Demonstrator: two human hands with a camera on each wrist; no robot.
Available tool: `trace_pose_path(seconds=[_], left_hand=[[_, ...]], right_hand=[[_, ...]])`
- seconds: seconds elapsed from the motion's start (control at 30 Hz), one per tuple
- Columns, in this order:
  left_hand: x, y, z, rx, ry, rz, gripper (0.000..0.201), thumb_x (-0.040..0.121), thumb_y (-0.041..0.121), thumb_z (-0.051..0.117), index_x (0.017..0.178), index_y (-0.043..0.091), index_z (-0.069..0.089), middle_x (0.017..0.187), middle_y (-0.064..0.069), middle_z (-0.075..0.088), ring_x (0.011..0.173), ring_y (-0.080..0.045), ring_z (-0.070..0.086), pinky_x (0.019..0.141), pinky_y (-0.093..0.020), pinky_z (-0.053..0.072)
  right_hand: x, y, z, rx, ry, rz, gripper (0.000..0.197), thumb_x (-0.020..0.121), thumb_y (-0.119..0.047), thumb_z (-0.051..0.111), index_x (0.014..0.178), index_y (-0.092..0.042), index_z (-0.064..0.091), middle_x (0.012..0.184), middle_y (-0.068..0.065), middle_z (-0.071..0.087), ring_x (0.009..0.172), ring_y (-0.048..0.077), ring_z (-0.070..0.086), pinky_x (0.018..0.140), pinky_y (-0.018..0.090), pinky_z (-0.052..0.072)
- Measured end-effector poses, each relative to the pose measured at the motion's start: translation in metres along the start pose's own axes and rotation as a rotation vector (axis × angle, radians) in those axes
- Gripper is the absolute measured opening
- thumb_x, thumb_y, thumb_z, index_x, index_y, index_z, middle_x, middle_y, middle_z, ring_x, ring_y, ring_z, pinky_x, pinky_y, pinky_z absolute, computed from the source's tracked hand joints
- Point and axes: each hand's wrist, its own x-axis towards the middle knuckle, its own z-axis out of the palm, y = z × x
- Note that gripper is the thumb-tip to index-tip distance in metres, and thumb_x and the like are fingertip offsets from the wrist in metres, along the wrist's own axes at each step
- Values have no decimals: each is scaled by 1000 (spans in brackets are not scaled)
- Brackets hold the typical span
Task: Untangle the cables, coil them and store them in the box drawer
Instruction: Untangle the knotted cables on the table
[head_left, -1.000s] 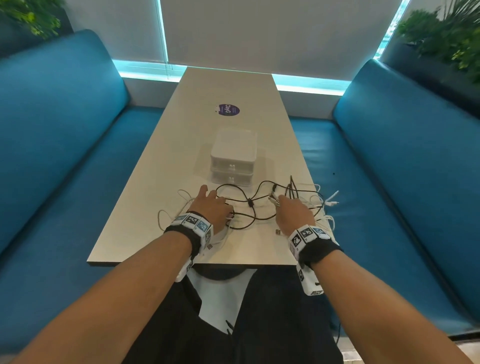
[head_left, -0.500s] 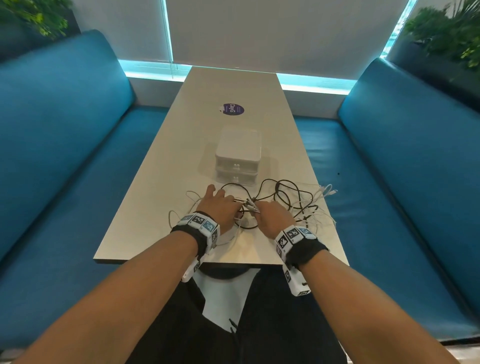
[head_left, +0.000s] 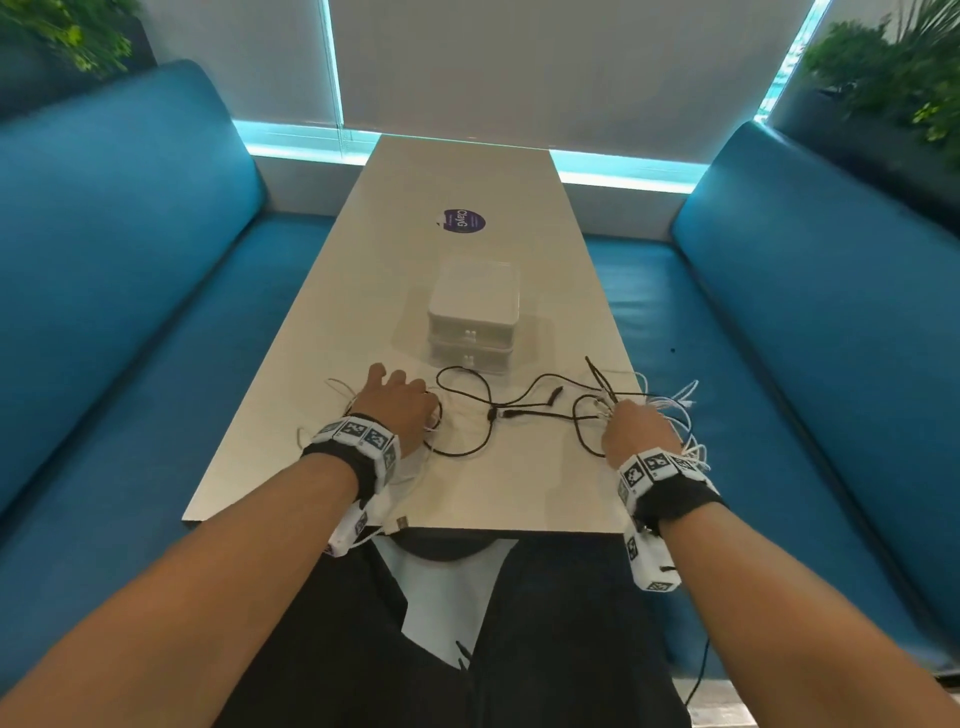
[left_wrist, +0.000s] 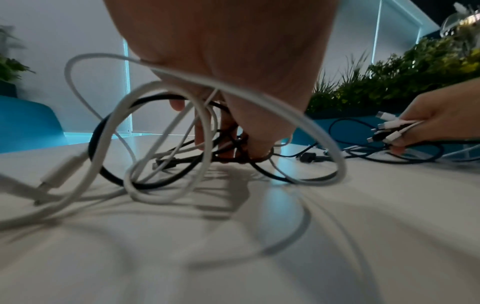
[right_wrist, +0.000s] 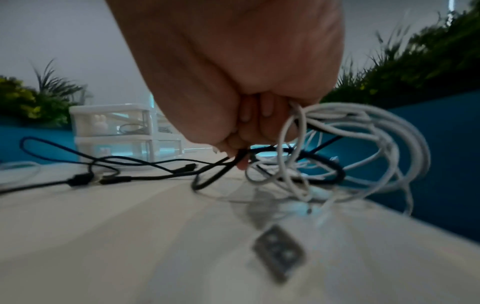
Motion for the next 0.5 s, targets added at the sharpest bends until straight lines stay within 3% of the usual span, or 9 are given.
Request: trace_pose_path(seconds=[0.13,0.3,0.4,0.5], left_hand=[[6,11,-2,-37,71,3,29,92,30,49,120,25,56,125,2,56,117,-25,48,105,-49,25],[9,12,3,-125,97,50,32,92,37,47,120,23,55,126,2,55,116,-24,48,103,-46,30],[6,10,6,-167,84,71,38,92,44,45,123,23,54,129,2,54,118,-24,47,105,-45,30],[2,6,10,-186,99,66,38,92,45,45,122,22,54,128,1,56,117,-24,48,104,-44,31]], right_hand=[[-4,-24,3,132,72,-112,24,98,-15,40,113,-11,58,107,16,67,99,36,65,80,39,50],[-10,-46,9,224,123,-309,36,101,-28,40,136,-20,45,103,17,66,91,36,64,76,41,52],[-16,-54,14,203,77,-441,28,101,-31,42,125,-24,53,93,12,67,80,31,64,68,36,52],[-20,-62,20,224,23,-525,24,100,-32,44,119,-30,57,90,9,69,80,30,65,69,40,56]])
